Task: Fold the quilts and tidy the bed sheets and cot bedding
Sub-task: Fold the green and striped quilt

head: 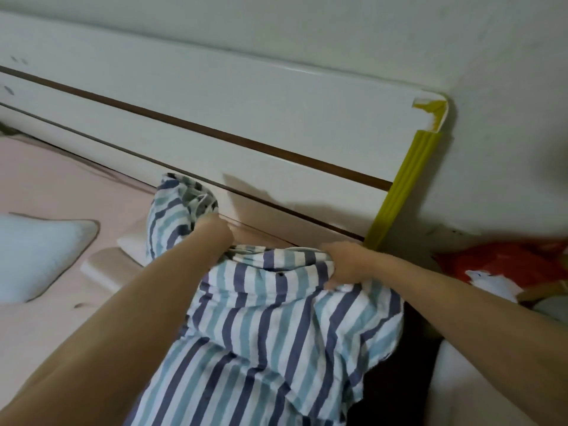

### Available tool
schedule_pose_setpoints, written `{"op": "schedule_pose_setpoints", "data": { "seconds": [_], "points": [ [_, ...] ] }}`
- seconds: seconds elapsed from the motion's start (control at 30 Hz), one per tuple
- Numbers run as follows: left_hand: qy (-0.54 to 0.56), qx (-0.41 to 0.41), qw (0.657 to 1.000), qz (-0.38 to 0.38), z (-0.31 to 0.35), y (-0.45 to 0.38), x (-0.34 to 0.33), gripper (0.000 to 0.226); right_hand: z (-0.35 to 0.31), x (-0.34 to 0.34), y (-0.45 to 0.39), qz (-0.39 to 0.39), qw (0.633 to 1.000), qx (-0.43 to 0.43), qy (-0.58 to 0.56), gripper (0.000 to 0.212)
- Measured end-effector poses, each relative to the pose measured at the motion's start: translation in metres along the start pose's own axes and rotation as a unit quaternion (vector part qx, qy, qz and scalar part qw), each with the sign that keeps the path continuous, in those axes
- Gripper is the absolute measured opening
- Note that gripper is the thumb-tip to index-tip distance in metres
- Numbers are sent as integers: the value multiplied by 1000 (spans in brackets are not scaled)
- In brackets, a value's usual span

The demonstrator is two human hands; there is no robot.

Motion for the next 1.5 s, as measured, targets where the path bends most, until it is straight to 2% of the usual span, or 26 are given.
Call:
{"op": "schedule_pose_setpoints", "data": {
  "seconds": [0.03,0.07,0.1,0.17,0.27,0.3,0.47,0.53,0.67,0.87,1.0,1.1,1.2,1.33,1.5],
  "points": [
    [21,10,1000,7,-4,13,-1,29,-12,-8,8,-30,999,9,6,49],
    [-3,1,999,46,-6,18,7,26,-18,-6,13,-40,999,17,2,30],
    [-6,25,995,97,-14,32,20,22,-23,7,20,-21,999,25,3,22],
    [-3,88,978,190,-42,45,56,14,-19,58,27,86,996,9,27,17],
    [13,175,950,257,-99,56,105,16,-17,124,33,254,965,-20,60,13],
    [28,190,944,270,-107,54,110,17,-21,124,32,275,960,-12,51,14],
    [105,209,930,284,-114,18,101,21,-17,117,2,227,973,8,36,24],
    [137,221,921,290,-127,10,92,25,-22,123,-11,248,968,15,22,24],
    [181,282,911,241,-152,-3,34,27,-64,117,-46,282,954,75,68,20],
    [199,232,929,207,-126,3,-15,27,-77,86,-76,201,974,59,84,6],
    [204,212,936,196,-112,25,-26,25,-81,77,-71,144,984,55,90,11],
    [178,206,945,181,-98,56,-43,23,-105,63,-51,90,988,81,96,24],
    [179,198,947,182,-72,97,-63,18,-136,38,-15,70,987,117,80,47],
    [163,205,944,199,-19,166,-129,16,-196,-44,57,29,984,176,28,72],
    [188,214,946,151,48,241,-230,22,-269,-164,125,4,980,195,47,89]
  ]
}}
Point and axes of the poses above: each hand's wrist, its own y-axis away from the middle knuckle, its own x-axis out of the back of the hand, z = x × y, the point moved 7 cm from there along -y, towards the middle knuckle, and after that the axes turned 4 degrees about -y, right-handed, at the moved point
